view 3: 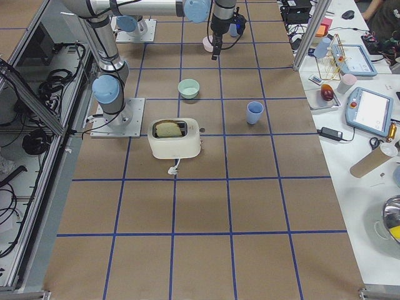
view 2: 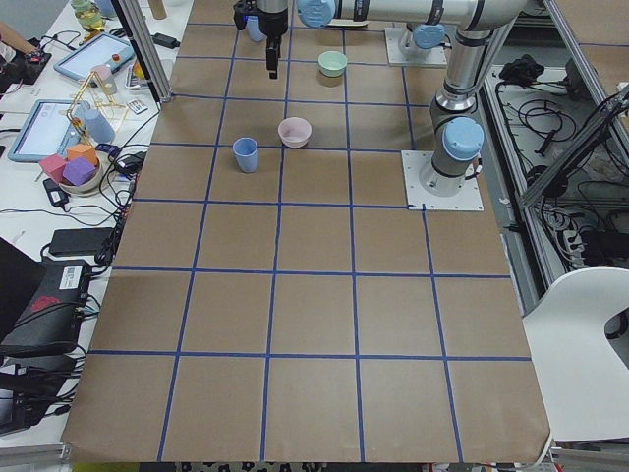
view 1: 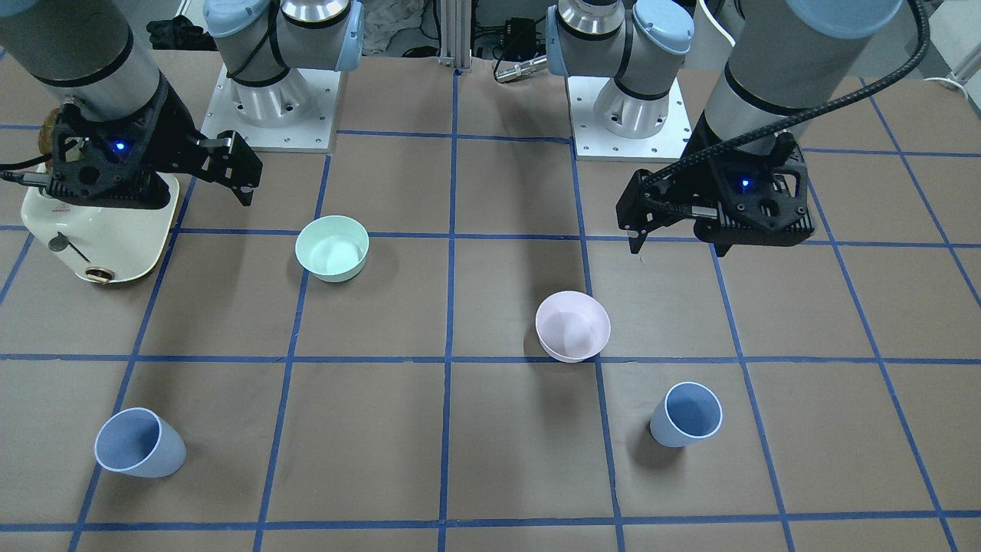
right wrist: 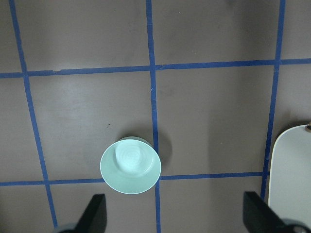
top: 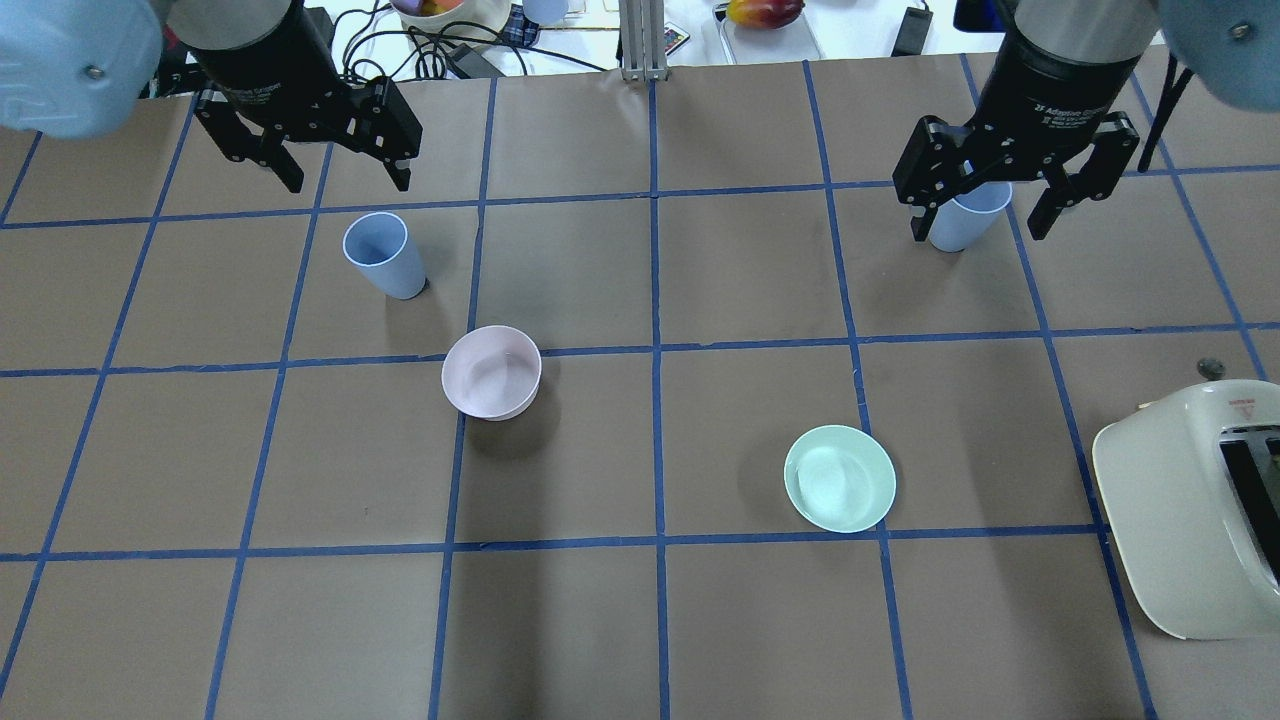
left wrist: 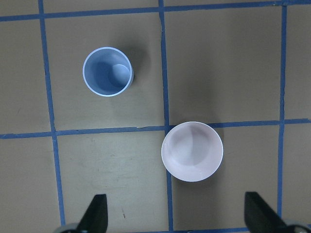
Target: Stack blue cups with both arms
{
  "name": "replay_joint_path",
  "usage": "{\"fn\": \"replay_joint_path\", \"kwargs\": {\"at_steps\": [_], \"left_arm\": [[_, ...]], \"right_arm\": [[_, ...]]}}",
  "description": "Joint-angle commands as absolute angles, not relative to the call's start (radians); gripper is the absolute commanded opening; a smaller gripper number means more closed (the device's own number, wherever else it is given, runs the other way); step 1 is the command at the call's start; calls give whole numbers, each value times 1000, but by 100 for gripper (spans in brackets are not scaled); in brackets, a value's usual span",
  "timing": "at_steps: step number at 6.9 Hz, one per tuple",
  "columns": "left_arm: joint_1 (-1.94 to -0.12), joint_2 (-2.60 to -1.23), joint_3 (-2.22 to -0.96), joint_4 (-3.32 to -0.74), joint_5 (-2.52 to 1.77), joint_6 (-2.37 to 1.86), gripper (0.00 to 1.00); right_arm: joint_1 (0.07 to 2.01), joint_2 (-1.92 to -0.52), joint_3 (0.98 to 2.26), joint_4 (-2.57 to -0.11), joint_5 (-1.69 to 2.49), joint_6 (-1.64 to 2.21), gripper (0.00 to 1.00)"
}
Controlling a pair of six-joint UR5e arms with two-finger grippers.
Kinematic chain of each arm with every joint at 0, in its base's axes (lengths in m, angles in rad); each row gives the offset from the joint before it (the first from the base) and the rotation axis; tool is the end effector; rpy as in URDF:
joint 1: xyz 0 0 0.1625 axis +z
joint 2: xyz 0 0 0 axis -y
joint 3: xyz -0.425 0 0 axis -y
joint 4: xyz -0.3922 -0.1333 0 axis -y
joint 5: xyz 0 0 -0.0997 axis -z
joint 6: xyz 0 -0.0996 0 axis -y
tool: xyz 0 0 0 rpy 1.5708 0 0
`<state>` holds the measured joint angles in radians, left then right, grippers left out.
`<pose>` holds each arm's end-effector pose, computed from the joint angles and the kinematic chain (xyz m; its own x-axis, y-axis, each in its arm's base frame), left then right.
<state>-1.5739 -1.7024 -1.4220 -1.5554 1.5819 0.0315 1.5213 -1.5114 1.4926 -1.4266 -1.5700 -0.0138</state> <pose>-0.1339 -0.5504 0.4943 -0.9993 0.0342 -0.0121 0.0346 0.9989 -0.0322 0.1083 -0.5098 0.4828 -0.9994 0.0359 -0.0025 0.0353 0.9915 0.1250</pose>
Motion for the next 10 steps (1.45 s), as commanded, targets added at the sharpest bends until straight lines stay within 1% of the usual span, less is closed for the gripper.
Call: {"fn": "replay_joint_path", "kwargs": {"at_steps": [1, 9, 10], "left_arm": [[-1574, -1703, -1422, -1555, 1583, 32, 100], [-1574, -1713, -1422, -1554, 1586, 34, 100], [-1571, -1712, -1424, -1552, 1582, 38, 100]], "right_arm": [[1520, -1512, 1491, -1428, -1571, -14, 100], [1510, -1497, 1480, -1447, -1577, -9, 100], [1497, -1480, 1477, -1478, -1583, -14, 100]]}}
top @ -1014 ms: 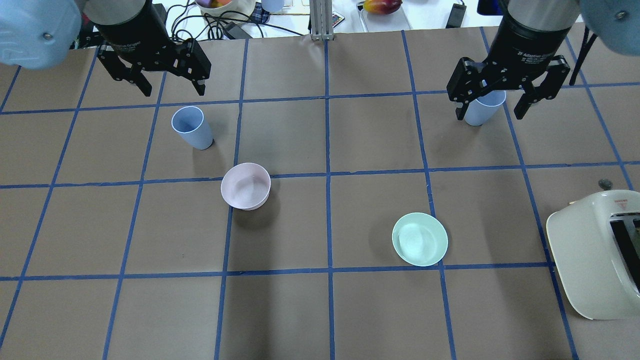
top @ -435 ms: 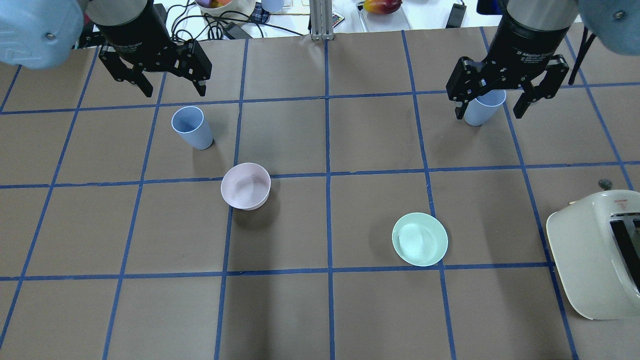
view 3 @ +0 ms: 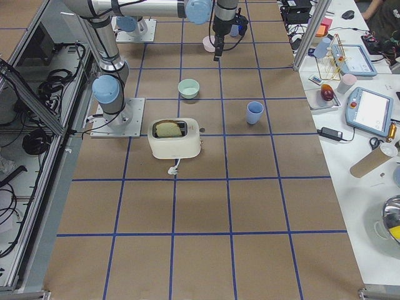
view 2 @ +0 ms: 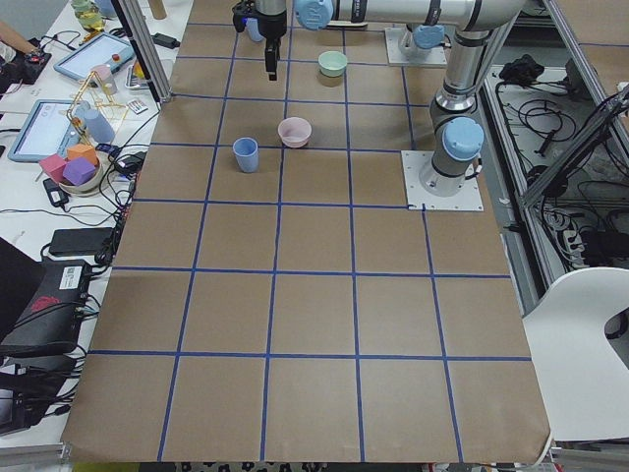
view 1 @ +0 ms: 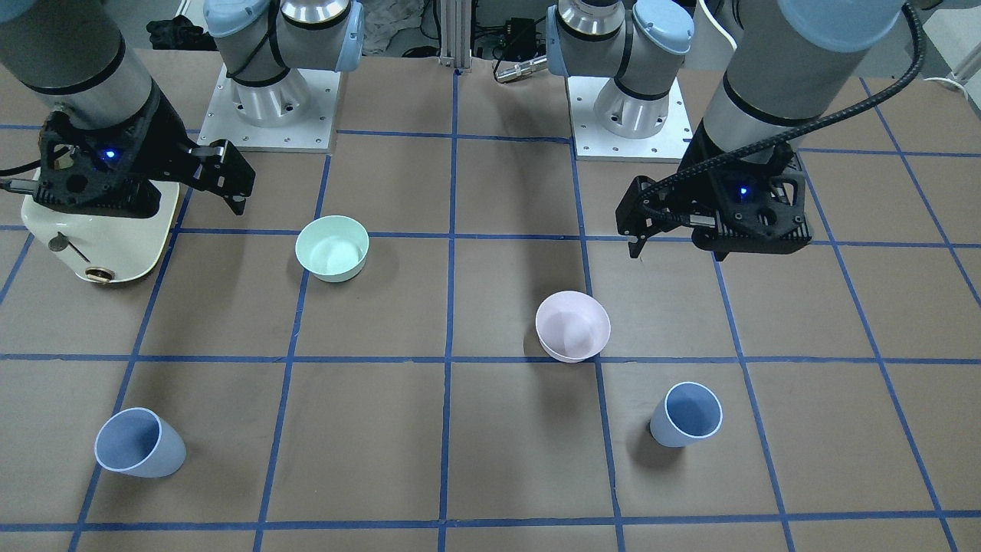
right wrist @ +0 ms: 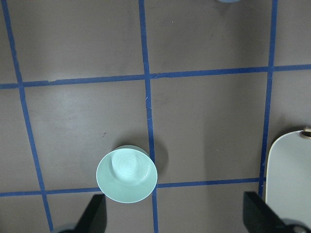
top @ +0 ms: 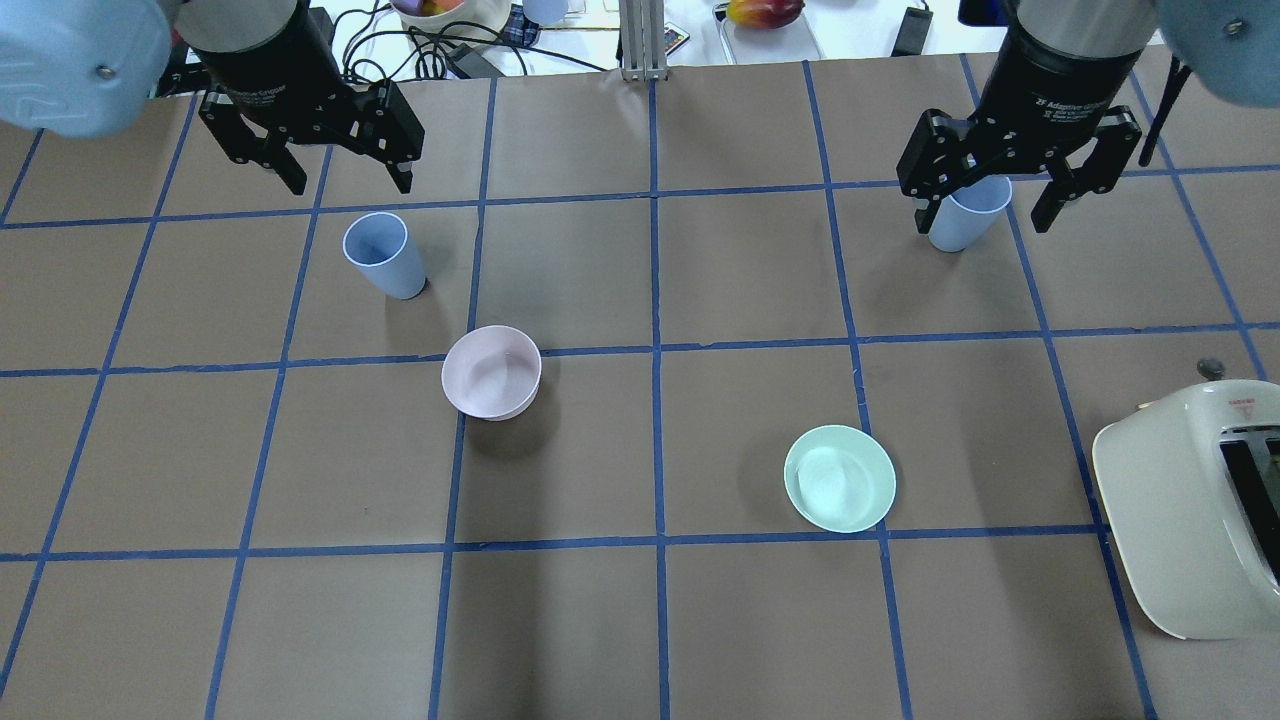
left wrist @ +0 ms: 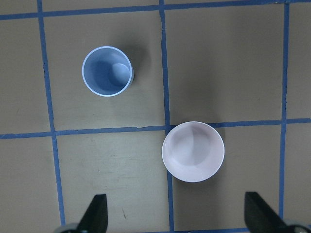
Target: Stack blue cups with both arms
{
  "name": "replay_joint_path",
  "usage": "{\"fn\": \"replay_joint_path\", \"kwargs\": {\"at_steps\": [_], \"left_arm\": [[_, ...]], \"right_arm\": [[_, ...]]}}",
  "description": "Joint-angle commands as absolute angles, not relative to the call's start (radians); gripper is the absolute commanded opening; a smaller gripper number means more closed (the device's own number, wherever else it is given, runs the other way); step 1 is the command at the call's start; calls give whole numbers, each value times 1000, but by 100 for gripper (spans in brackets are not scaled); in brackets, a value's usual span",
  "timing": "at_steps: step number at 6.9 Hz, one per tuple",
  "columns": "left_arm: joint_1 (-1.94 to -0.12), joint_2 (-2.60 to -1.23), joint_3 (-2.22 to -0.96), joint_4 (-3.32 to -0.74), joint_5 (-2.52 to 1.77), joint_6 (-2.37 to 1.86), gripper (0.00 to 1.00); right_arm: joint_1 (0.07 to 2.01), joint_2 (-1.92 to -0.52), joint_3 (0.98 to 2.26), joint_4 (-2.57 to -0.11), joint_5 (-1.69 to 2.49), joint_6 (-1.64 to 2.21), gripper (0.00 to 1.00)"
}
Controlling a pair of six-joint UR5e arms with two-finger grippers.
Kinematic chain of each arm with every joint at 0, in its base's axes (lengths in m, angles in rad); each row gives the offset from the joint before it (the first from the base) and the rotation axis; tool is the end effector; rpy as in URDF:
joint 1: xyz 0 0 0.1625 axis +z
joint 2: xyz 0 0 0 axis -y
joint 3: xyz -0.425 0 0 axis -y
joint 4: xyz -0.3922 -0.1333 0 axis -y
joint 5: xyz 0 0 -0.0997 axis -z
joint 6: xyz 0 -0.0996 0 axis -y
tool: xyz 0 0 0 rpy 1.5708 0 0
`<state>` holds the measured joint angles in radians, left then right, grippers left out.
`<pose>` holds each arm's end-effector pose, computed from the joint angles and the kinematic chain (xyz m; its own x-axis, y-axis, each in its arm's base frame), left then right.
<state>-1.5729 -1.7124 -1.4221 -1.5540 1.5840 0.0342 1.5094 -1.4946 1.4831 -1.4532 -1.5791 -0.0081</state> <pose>-0.1332 -0.5539 0.4888 -0.9993 0.0360 -0.0140 0.0363 0.9991 -0.0234 0.1007 -0.5203 0.4812 -0.9986 0.0524 0.0074 0.0529 0.9930 0.1060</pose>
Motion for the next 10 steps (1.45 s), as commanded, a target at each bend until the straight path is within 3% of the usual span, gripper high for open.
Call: {"fn": "replay_joint_path", "kwargs": {"at_steps": [1, 5, 8, 9, 10], "left_arm": [[-1569, -1747, -1445, -1536, 1586, 61, 100], [-1536, -2004, -1493, -1183, 1667, 144, 100], [-1534, -2077, -1531, -1126, 1675, 149, 96], [-1528, -2080, -1543, -1126, 1669, 147, 77], [-1522, -2089, -1542, -1126, 1669, 146, 36]], "right_arm": [[1477, -1439, 1468, -1538, -1586, -14, 100], [1365, -1185, 1323, -1722, -1586, -166, 100], [1300, -1045, 1321, -1850, -1586, -280, 100], [1292, -1034, 1324, -1850, -1586, -293, 100], [1292, -1005, 1324, -1850, -1585, -293, 100]]}}
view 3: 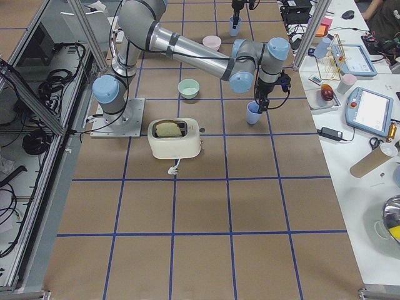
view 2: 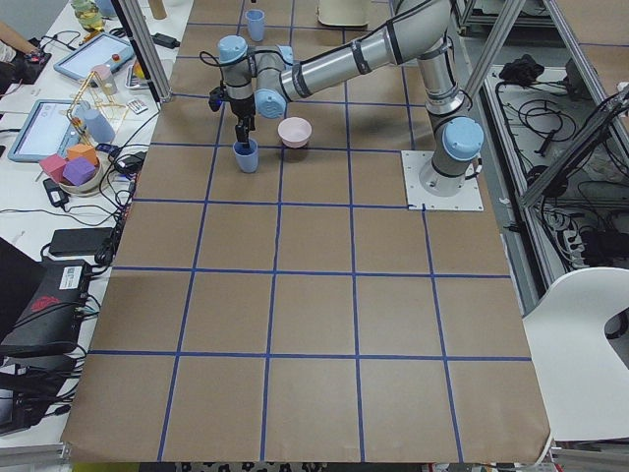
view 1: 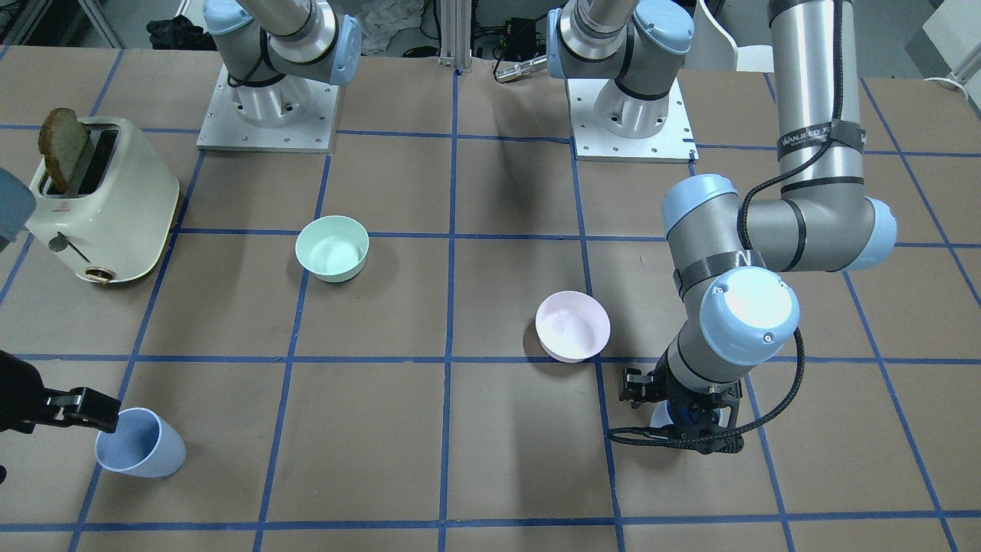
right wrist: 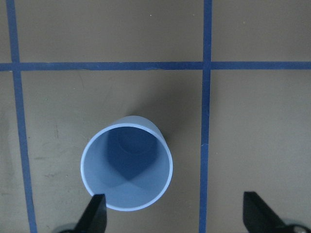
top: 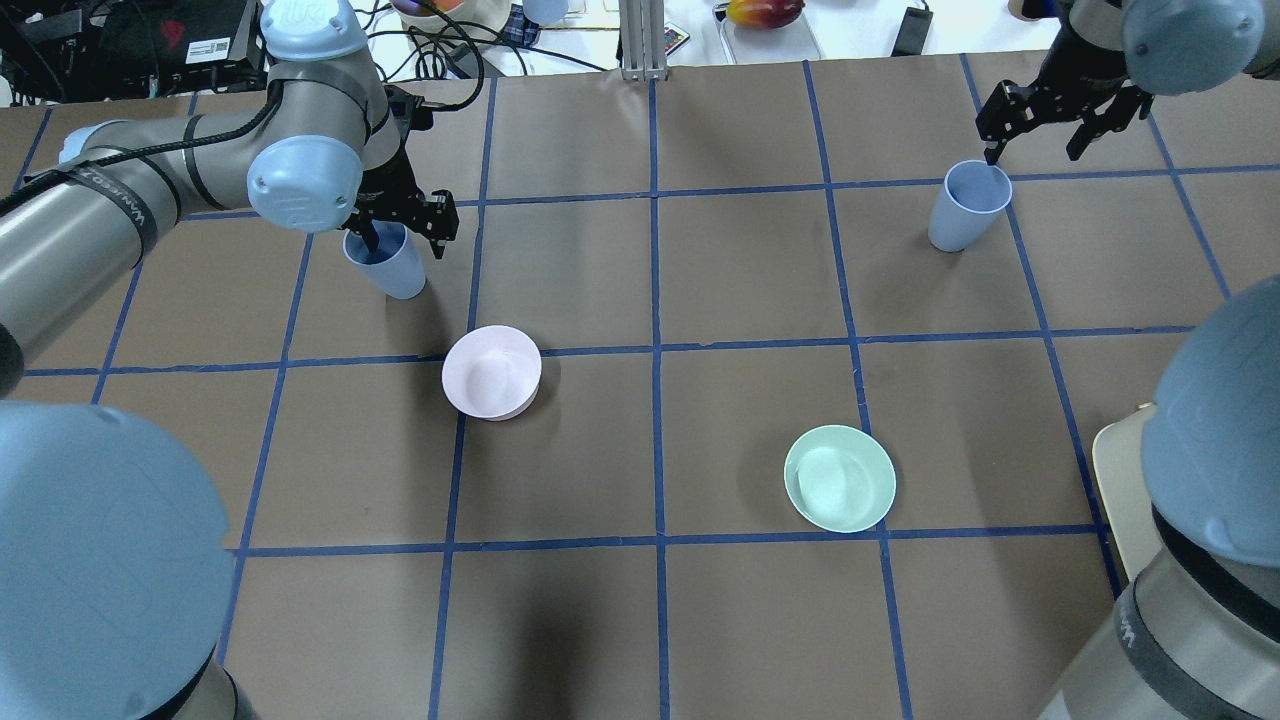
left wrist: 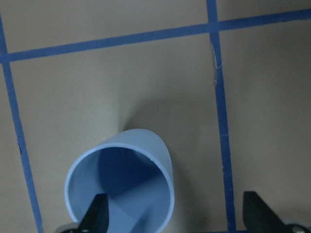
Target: Stack blue cups with both arms
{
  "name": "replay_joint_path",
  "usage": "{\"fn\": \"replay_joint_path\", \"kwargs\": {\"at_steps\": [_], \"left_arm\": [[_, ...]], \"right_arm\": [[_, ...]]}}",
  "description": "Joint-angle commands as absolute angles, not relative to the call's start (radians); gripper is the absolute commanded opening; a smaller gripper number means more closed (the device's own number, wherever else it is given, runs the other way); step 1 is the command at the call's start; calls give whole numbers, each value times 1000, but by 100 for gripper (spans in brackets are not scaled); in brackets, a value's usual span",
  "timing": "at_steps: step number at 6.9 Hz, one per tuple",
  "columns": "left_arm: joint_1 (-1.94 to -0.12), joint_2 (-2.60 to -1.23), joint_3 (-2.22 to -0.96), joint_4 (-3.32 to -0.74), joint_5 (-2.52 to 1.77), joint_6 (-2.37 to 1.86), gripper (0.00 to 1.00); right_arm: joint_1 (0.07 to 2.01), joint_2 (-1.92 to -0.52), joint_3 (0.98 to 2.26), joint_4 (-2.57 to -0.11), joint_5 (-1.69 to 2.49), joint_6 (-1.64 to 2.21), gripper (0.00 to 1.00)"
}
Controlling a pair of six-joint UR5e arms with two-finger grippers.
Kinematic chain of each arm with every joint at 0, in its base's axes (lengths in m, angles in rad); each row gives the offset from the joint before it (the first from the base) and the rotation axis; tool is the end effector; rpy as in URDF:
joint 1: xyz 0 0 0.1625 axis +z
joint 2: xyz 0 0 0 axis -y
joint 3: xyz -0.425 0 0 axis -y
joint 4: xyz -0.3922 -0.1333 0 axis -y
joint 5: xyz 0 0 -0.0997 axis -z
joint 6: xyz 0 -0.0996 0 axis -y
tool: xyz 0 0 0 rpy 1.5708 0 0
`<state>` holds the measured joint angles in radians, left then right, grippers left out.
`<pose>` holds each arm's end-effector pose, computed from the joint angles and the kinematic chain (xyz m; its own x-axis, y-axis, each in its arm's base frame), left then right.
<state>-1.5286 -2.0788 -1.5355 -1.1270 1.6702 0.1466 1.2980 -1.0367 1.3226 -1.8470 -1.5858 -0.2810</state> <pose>-0.0958 -0.6573 0.2533 -0.9898 0.1072 -0.0939 0.1035 0.9937 0.0431 -0.0593 -0.7013 0.3172 -0.9999 -0.0084 0.0117 -0.0082 0.9999 0.0135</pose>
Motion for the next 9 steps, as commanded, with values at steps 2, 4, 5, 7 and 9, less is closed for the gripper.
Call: {"fn": "replay_joint_path", "kwargs": {"at_steps": [2, 4, 5, 7, 9], "left_arm": [[-1522, -2092, -1536, -1124, 1672, 146, 0], [-1529, -2065, -1526, -1123, 1671, 140, 0], [-1575, -2047, -1513, -1123, 1669, 118, 0], [-1740, -2058, -1383, -1193, 1661, -42, 0], [-1871, -2086, -1376, -1215, 1600, -196, 0]], "right_arm": [[1292, -968, 1321, -1851, -1585, -279, 100], [1292, -943, 1324, -1852, -1575, -279, 72], [1292, -942, 1325, -1850, -1575, -281, 39], [1292, -940, 1313, -1847, -1575, -285, 0], [1292, -951, 1299, -1830, -1578, -285, 0]]}}
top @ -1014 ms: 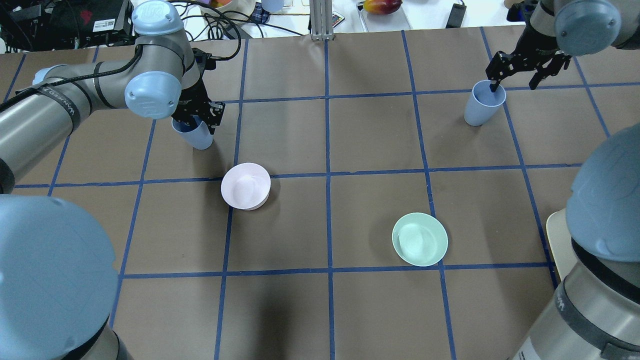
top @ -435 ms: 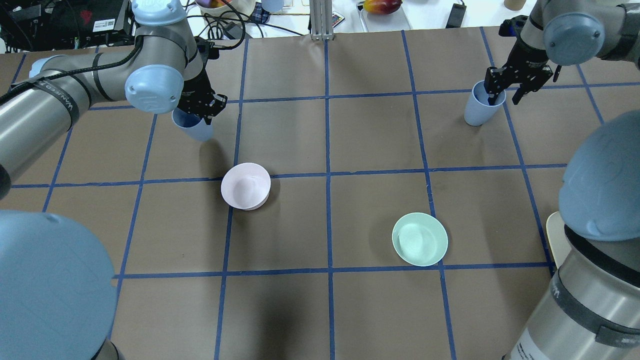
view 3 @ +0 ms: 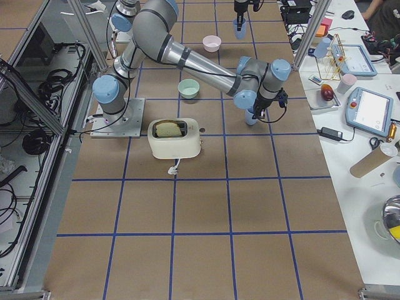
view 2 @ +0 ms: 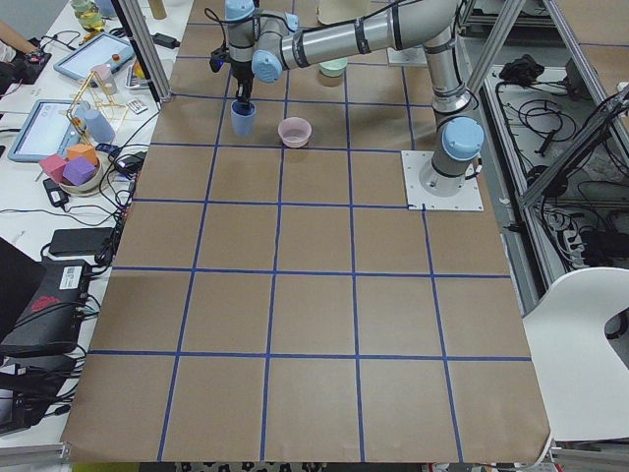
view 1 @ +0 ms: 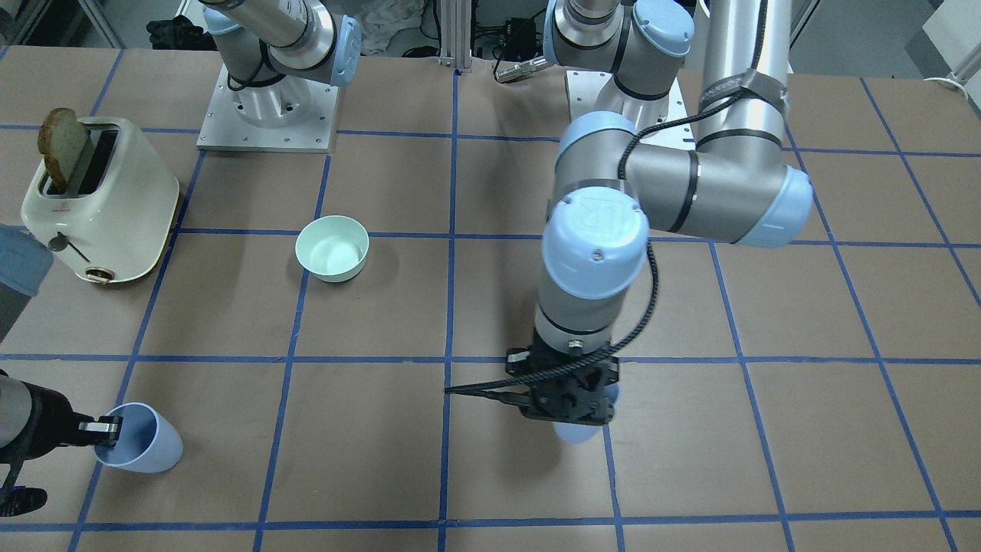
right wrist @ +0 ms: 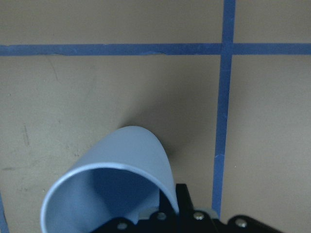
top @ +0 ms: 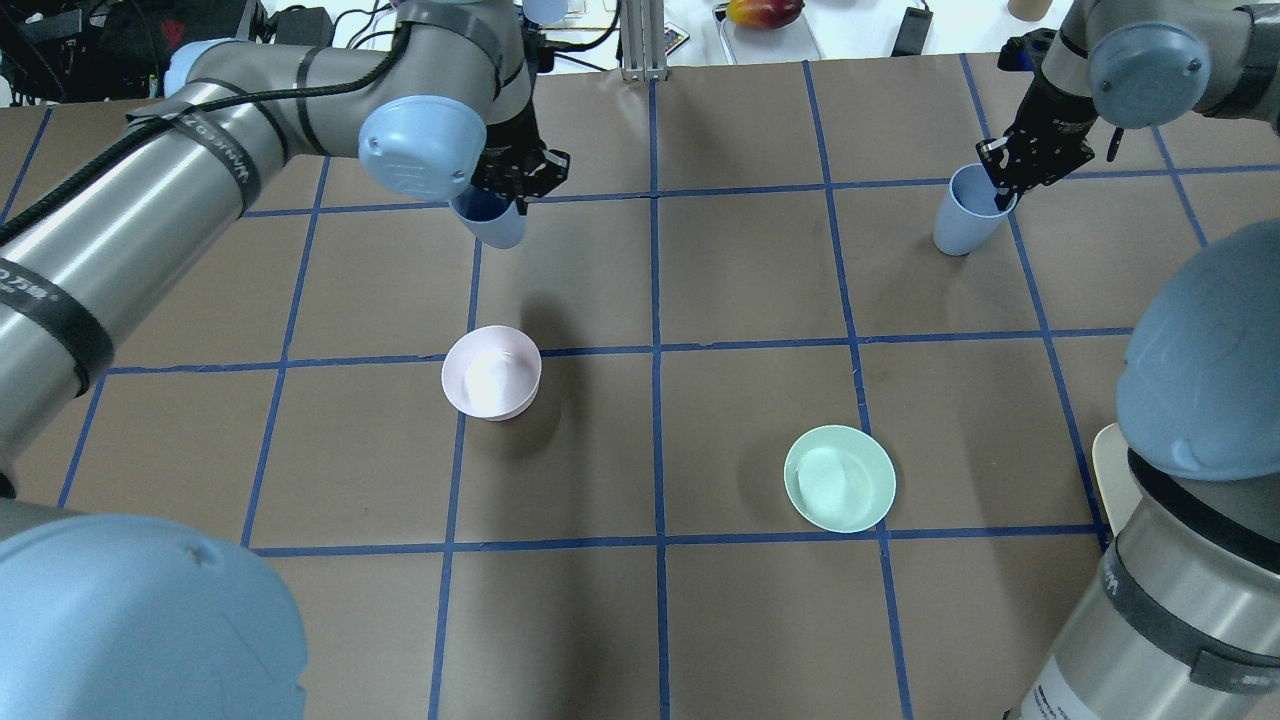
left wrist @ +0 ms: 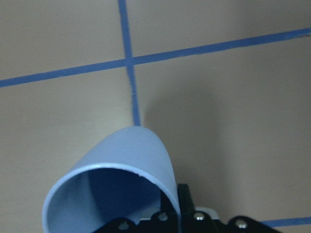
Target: Stack blue cups with both arms
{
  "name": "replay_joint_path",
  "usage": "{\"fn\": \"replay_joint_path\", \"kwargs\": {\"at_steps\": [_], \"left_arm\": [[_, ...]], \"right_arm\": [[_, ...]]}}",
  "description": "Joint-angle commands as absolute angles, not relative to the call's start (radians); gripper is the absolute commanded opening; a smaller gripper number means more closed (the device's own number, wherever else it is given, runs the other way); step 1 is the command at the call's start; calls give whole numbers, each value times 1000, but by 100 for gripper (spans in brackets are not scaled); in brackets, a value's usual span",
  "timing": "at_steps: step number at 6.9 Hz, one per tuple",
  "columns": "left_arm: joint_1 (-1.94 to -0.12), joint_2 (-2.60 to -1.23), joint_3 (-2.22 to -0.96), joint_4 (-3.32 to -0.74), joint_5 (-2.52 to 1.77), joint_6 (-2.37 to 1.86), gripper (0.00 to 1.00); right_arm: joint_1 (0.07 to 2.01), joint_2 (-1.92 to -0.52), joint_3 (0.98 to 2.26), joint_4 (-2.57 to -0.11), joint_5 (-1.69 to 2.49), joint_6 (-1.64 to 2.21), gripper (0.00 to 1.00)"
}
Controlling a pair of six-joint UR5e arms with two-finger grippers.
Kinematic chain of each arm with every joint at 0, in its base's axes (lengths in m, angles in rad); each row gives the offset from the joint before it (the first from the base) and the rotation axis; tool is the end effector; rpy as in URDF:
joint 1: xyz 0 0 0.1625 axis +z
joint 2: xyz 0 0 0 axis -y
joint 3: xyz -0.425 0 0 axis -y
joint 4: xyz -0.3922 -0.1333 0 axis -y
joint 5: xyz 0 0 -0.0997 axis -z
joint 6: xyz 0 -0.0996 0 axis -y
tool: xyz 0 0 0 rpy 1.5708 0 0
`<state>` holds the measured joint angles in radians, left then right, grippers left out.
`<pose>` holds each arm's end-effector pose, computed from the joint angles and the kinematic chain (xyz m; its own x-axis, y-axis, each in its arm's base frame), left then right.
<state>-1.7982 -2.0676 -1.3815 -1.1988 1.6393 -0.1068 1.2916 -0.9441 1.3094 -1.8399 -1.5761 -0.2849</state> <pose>-0.2770 -0.6362 0.3247 -0.9914 0.1157 -0.0610 0.1200 0.9902 -0.0714 -0.0667 -0.7145 0.2579 -0.9997 -0.0049 -0.0219 -0.0070 0.9956 0.0937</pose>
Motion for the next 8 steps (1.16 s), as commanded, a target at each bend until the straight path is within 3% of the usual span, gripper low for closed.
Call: {"fn": "replay_joint_path", "kwargs": {"at_steps": [1, 7, 8], "left_arm": [[-1885, -2094, -1373, -1206, 1536, -237, 0], [-1950, -2154, -1374, -1207, 1496, -313, 0], [-1950, -2154, -1374, -1206, 1496, -321, 99]], "right_arm": [[1293, -975, 1283, -1789, -1578, -284, 0], [1334, -1133, 1266, -1571, -1522, -217, 0], [1373, -1135, 1266, -1569, -1513, -174, 0]]}}
